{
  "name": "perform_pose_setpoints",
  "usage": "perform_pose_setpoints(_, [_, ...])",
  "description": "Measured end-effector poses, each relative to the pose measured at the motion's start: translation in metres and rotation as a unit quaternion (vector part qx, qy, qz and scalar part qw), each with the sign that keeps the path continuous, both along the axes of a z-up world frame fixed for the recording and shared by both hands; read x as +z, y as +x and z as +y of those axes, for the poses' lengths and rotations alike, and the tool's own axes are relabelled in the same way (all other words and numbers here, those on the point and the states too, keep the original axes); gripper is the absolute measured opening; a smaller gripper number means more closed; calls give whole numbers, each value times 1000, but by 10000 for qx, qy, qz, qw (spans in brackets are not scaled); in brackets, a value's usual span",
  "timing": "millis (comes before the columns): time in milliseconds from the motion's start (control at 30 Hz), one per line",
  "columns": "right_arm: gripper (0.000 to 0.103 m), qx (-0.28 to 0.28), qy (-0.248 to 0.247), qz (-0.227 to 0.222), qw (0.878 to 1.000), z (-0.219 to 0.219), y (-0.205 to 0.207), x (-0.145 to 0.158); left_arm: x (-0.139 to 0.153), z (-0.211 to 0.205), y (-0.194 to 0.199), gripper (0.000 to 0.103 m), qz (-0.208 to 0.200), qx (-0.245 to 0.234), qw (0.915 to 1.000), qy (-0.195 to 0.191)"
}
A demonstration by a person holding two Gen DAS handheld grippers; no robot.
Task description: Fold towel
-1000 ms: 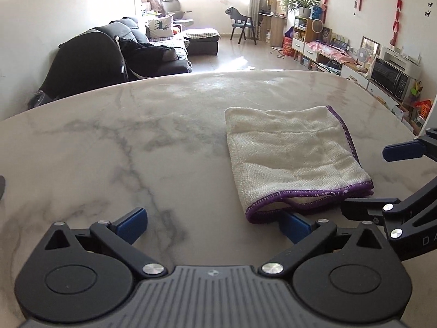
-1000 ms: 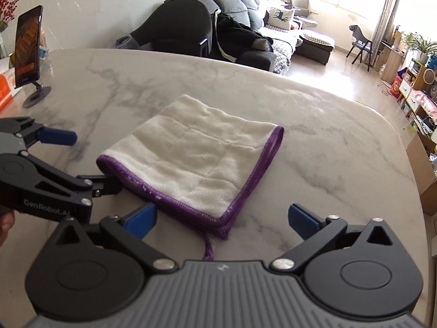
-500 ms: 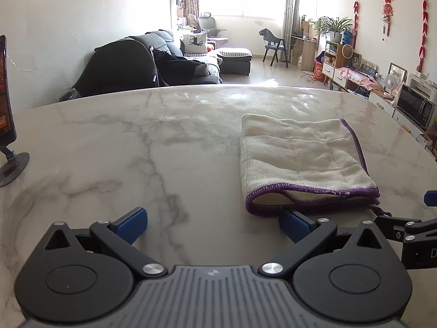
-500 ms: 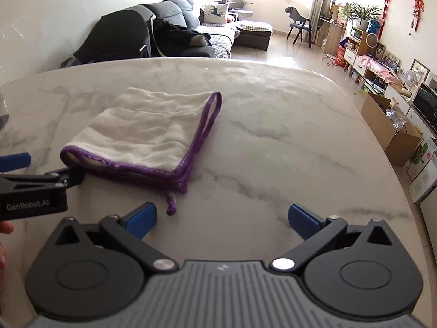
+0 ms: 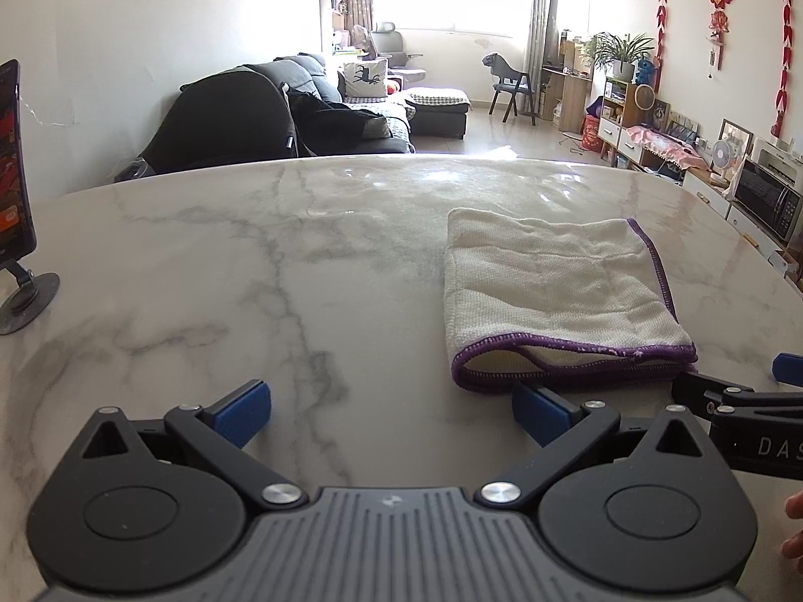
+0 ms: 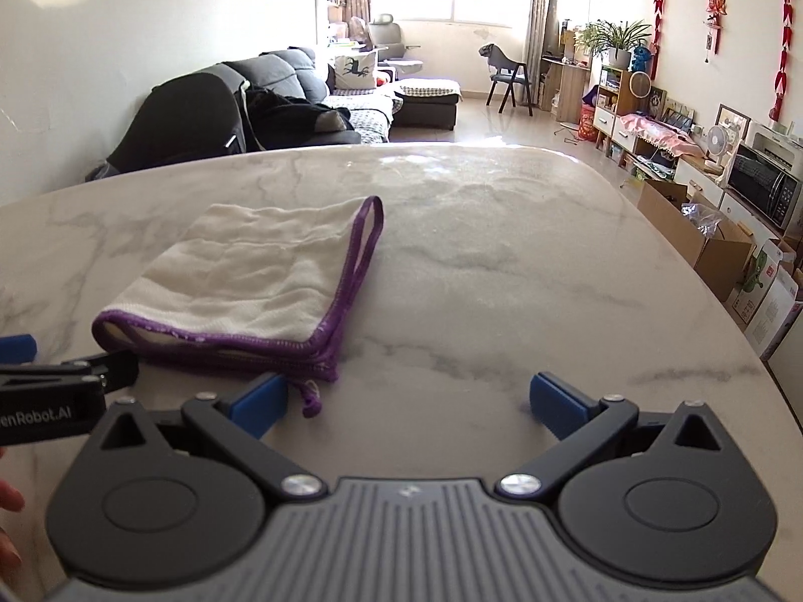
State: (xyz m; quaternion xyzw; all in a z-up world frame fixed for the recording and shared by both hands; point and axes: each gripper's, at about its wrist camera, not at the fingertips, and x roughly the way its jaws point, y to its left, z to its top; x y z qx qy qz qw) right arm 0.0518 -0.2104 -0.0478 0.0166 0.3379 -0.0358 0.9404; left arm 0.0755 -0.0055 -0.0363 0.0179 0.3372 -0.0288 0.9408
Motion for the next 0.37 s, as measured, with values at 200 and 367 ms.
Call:
perform_pose_setpoints(200, [103,9,-5,5,10000,-2,-1,2,-2,-3,2,102,-5,3,10000,-12])
perform_pose_setpoints(367, [103,6,-8,4,10000,0,-2,1,-3,-9,-1,103,-3,18,10000,-12])
